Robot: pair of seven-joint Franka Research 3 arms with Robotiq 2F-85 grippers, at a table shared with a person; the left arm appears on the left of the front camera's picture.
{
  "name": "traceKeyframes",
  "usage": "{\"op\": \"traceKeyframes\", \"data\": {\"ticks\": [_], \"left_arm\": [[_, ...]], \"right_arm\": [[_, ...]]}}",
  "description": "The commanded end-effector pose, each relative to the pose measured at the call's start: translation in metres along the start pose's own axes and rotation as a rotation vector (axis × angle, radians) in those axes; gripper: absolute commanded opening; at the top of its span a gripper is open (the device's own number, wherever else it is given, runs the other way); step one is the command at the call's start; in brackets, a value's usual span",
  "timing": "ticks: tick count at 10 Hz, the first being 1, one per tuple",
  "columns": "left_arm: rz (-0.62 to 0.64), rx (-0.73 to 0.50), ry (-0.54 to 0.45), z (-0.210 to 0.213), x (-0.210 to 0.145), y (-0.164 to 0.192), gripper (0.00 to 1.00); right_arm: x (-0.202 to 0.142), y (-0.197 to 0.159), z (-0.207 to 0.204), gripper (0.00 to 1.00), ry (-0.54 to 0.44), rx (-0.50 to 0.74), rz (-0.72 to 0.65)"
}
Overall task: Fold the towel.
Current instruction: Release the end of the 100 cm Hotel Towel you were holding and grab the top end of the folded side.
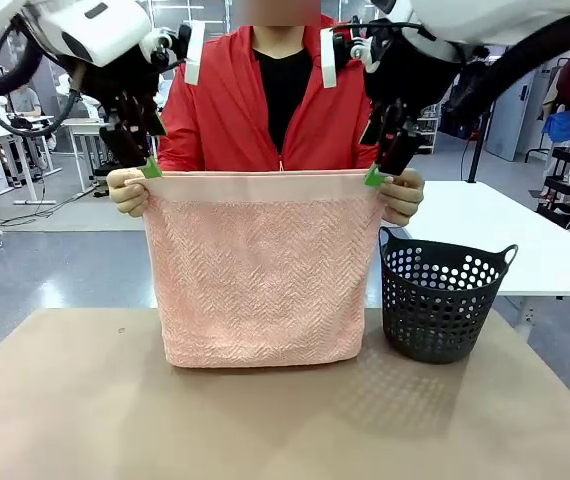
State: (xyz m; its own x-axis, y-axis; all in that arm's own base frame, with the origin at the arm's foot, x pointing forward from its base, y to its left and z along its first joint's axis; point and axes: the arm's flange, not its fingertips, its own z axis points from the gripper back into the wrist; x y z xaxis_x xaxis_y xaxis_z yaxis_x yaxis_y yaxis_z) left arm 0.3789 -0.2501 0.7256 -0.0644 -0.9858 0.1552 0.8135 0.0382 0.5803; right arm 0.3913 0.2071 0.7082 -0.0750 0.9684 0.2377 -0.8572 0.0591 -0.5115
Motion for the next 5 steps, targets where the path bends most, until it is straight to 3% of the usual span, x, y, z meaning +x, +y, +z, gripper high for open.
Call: {"op": "traceKeyframes", "data": {"ticks": [1, 5], "left_arm": [[0.022, 0.083, 0.023, -0.008, -0.002, -0.016, 1.0], [0.009, 0.046, 0.002, -0.011, 0.003, -0.008, 1.0]], "right_arm": [[-0.006, 0.014, -0.012, 1.0, 0.027, -0.056, 0.038], [-0.002, 0.003, -0.016, 1.0, 0.006, -0.04, -0.011]]}}
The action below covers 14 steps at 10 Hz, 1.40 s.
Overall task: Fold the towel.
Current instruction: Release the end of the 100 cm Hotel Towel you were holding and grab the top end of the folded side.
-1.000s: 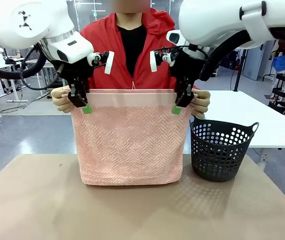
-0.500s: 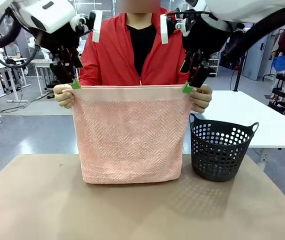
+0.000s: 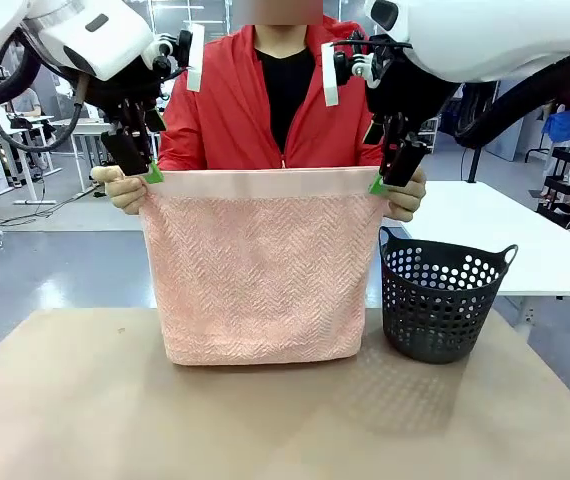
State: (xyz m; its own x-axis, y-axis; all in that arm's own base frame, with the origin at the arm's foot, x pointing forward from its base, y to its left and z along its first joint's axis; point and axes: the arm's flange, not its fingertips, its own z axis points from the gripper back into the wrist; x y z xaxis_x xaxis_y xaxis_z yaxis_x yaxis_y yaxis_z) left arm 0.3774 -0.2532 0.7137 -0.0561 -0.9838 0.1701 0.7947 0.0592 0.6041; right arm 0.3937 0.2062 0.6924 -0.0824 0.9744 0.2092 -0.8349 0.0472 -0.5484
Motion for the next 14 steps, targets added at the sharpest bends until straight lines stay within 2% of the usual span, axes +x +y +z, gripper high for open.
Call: {"op": "traceKeyframes", "data": {"ticks": [1, 5, 8, 9, 10, 11, 12, 13, 14], "left_arm": [[-0.004, 0.009, 0.003, -0.005, 0.003, 0.006, 1.0], [0.004, -0.137, 0.021, -0.042, 0.003, 0.043, 1.0], [0.035, -0.237, 0.03, -0.077, -0.006, 0.046, 1.0], [0.042, -0.251, 0.027, -0.083, -0.008, 0.043, 0.9], [0.033, -0.255, 0.029, -0.084, -0.009, 0.041, 0.44], [0.034, -0.258, 0.027, -0.083, -0.011, 0.039, 0.33], [0.037, -0.255, 0.022, -0.082, -0.013, 0.038, 0.0], [0.039, -0.254, 0.022, -0.082, -0.014, 0.038, 0.0], [0.041, -0.255, 0.024, -0.081, -0.015, 0.037, 0.0]], "right_arm": [[0.004, -0.008, -0.005, 1.0, -0.003, 0.019, -0.027], [0.015, -0.044, -0.031, 1.0, 0.012, 0.117, -0.001], [0.015, -0.053, -0.064, 1.0, 0.045, 0.185, 0.001], [0.015, -0.052, -0.07, 1.0, 0.055, 0.203, 0.001], [0.014, -0.051, -0.073, 0.41, 0.063, 0.198, -0.016], [0.014, -0.05, -0.074, 0.41, 0.061, 0.202, -0.013], [0.013, -0.05, -0.075, 0.0, 0.065, 0.203, -0.015], [0.013, -0.05, -0.075, 0.36, 0.065, 0.202, -0.015], [0.014, -0.05, -0.075, 0.0, 0.066, 0.204, -0.014]]}}
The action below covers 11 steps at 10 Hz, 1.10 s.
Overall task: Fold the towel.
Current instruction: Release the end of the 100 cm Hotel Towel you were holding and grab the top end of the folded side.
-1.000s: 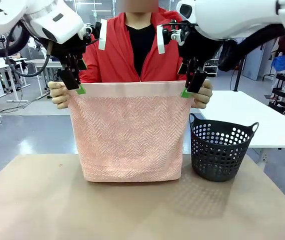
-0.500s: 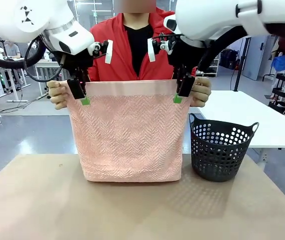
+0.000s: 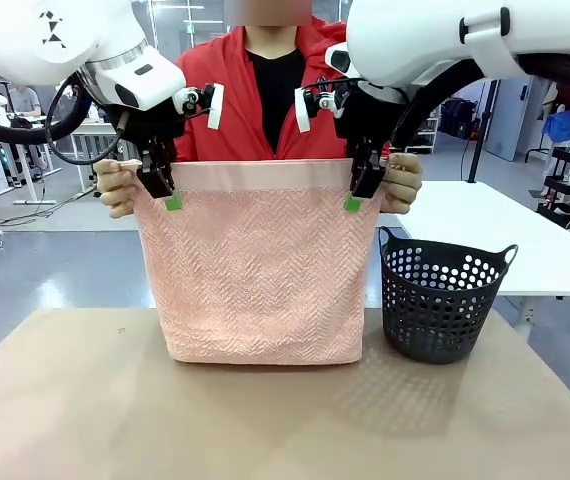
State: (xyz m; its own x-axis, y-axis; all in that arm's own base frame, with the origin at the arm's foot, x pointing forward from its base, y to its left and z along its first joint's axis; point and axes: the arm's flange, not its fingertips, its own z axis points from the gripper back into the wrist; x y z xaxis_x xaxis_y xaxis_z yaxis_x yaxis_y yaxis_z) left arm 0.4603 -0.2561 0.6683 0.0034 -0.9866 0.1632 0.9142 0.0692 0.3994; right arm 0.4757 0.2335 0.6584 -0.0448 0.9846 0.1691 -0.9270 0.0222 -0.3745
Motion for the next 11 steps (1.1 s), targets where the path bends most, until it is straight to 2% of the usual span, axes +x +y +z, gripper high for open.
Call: {"op": "traceKeyframes", "data": {"ticks": [1, 2, 6, 7, 8, 11], "left_arm": [[-0.006, -0.022, -0.009, 0.0046, -0.0065, -0.0026, 0.04], [-0.006, -0.019, -0.008, 0.0051, -0.0069, -0.0024, 0.0], [0.012, -0.023, -0.014, 0.0056, -0.0099, -0.0014, 0.0], [0.041, 0.014, -0.04, 0.0066, -0.0125, 0.0004, 0.0], [0.009, 0.001, 0.0, 0.0016, -0.0037, 0.0016, 0.0], [0.009, 0.001, 0.0, 0.0016, -0.0037, 0.0016, 0.0]], "right_arm": [[0.0026, -0.0008, 0.0041, 0.0, 0.013, 0.005, 0.0], [0.0033, -0.0015, 0.0051, 0.0, 0.014, 0.002, 0.003], [0.002, -0.0056, 0.0071, 0.0, 0.012, -0.005, -0.001], [0.0, -0.0073, 0.0065, 0.0, 0.012, -0.015, 0.0], [0.003, -0.0016, 0.0051, 0.0, -0.005, -0.009, 0.003], [0.003, -0.0016, 0.0051, 0.0, -0.005, -0.009, 0.003]]}}
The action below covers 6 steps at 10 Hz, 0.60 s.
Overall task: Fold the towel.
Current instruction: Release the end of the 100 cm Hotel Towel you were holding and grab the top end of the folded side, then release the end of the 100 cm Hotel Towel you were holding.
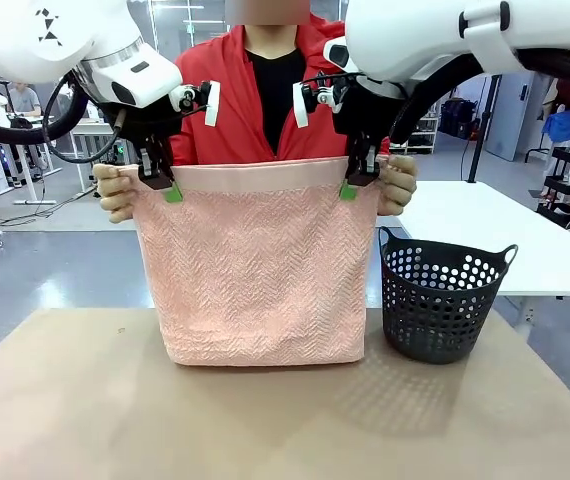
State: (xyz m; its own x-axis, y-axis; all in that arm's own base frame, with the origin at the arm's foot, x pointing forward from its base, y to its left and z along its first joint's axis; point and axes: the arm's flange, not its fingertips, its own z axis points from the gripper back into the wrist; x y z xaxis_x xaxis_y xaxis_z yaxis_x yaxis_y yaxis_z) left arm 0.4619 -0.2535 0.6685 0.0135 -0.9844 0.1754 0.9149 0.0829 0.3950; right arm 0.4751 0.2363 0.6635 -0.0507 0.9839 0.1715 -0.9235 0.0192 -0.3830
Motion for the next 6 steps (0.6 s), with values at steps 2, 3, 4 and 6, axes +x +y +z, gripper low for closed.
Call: {"op": "traceKeyframes", "data": {"ticks": [2, 3, 4, 6], "left_arm": [[-0.005, 0.003, 0.007, 0.0018, -0.0011, -0.0002, 0.0], [-0.005, 0.003, 0.007, 0.0018, -0.0011, -0.0002, 0.0], [-0.005, 0.003, 0.007, 0.0018, -0.0011, -0.0002, 0.0], [-0.005, 0.003, 0.007, 0.0018, -0.0011, -0.0002, 0.0]], "right_arm": [[-0.0007, -0.0003, 0.0006, 0.0, 0.0, -0.001, -0.001], [-0.0007, -0.0003, 0.0006, 0.0, 0.0, -0.001, -0.001], [-0.0007, -0.0003, 0.0006, 0.0, 0.0, -0.001, -0.001], [-0.0007, -0.0003, 0.0006, 0.0, 0.0, -0.001, -0.001]]}}
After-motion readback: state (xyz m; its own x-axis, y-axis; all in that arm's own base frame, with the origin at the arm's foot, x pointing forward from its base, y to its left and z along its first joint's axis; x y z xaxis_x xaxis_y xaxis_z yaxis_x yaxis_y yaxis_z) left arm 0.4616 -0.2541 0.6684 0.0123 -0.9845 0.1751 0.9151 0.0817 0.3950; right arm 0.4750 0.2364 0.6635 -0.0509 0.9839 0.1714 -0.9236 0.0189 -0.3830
